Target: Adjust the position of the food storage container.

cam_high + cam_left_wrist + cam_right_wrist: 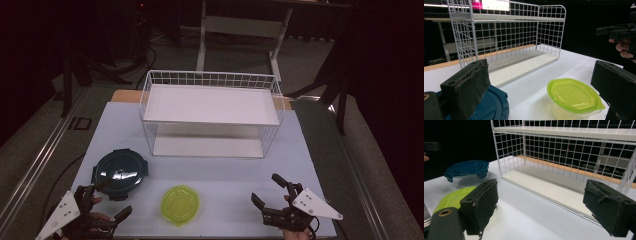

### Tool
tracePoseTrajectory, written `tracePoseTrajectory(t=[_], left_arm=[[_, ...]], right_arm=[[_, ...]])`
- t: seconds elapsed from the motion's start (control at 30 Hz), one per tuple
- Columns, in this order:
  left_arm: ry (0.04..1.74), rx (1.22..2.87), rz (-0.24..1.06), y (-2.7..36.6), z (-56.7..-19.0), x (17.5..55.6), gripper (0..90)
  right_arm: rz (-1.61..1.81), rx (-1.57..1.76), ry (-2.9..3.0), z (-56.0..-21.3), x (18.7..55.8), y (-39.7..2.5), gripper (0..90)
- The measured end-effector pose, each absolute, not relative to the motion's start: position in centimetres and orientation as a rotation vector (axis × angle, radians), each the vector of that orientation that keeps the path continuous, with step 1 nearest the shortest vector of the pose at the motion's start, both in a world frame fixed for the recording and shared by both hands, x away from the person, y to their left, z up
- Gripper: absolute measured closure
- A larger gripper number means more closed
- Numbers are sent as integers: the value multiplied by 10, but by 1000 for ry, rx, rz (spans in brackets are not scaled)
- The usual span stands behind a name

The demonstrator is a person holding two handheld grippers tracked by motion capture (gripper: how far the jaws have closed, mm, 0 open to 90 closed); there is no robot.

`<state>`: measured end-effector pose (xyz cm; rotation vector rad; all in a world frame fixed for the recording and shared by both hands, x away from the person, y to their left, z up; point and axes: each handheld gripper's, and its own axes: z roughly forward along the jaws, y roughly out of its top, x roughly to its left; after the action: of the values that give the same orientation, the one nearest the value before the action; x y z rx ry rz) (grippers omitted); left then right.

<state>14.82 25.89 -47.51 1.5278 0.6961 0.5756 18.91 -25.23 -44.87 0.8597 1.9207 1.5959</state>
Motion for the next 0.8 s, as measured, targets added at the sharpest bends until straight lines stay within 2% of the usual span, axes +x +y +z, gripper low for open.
tracePoseTrajectory(t=[0.37, 0.6, 0.7, 0.8], left_arm=[[689, 1556, 555, 256, -477, 149, 16], [685, 1645, 389, 247, -470, 150, 48], [699, 1734, 328, 241, -470, 153, 102], [724, 1798, 273, 235, -477, 156, 240]], right_arm=[[1588, 883, 1913, -445, 190, -253, 117], [1594, 927, 1908, -442, 191, -253, 117], [1599, 922, 1907, -441, 190, -253, 117], [1606, 915, 1916, -441, 190, -253, 117]])
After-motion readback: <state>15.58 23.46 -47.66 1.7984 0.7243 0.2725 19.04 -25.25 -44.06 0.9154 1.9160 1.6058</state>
